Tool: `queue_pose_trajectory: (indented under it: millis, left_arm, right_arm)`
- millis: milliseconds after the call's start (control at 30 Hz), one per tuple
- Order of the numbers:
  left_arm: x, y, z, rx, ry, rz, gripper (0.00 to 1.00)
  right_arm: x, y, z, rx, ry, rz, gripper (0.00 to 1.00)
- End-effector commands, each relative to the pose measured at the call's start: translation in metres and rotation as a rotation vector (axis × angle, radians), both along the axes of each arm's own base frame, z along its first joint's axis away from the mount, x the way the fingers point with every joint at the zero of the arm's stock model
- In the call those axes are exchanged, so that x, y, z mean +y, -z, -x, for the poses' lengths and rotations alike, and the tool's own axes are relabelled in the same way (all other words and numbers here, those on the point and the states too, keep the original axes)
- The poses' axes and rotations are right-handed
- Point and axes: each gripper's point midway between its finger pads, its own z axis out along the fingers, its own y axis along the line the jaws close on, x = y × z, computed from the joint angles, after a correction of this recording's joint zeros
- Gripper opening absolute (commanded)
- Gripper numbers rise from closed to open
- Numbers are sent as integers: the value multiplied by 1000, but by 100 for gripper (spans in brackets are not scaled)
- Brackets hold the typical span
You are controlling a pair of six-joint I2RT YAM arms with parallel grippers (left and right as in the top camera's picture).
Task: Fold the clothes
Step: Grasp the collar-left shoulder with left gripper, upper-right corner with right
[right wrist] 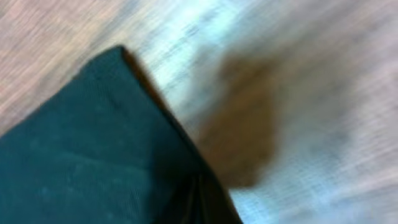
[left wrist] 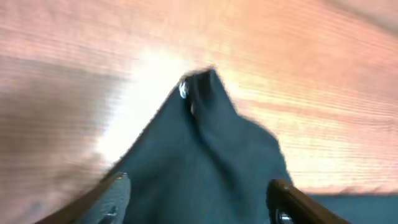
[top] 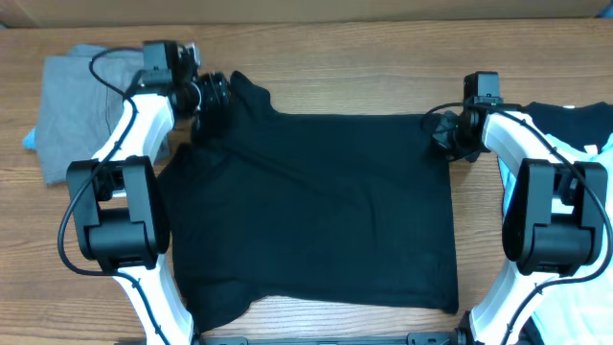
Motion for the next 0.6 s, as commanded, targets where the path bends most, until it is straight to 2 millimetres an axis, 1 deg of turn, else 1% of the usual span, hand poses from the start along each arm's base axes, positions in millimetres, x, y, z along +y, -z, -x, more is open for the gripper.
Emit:
queue_pose_trajectory:
  millis: [0,67,133,200,333,400,467,500,567]
  left_arm:
    - [16,1,-6,-17,-16,-83,67]
    - [20,8,-7,-9,-29,-110,66]
    - [20,17,-8,-4,-14,-134,65]
    - [20,29,-8,12,-14,-146,65]
    - [21,61,-6,63,-16,-154,64]
    - [21,76,-3,91,-14,-153,61]
    - [20,85,0,110,-8,-145,55]
    - [19,90,1,121,-6,-142,47]
    - [19,93,5,139,-4,-141,28]
  right_arm:
    - [-17,18,23,100,86,55,6]
    - [-18,7,21,82,80,60,6]
    - [-18,-4,18,53,81,61,8]
    - [-18,-18,14,14,82,62,14]
    - [-19,-42,8,-51,66,70,28]
    - [-19,-50,5,-73,35,80,31]
    - [-19,-51,5,-76,27,84,35]
    - [-19,-51,6,-73,27,83,36]
    - [-19,-51,6,-72,27,83,36]
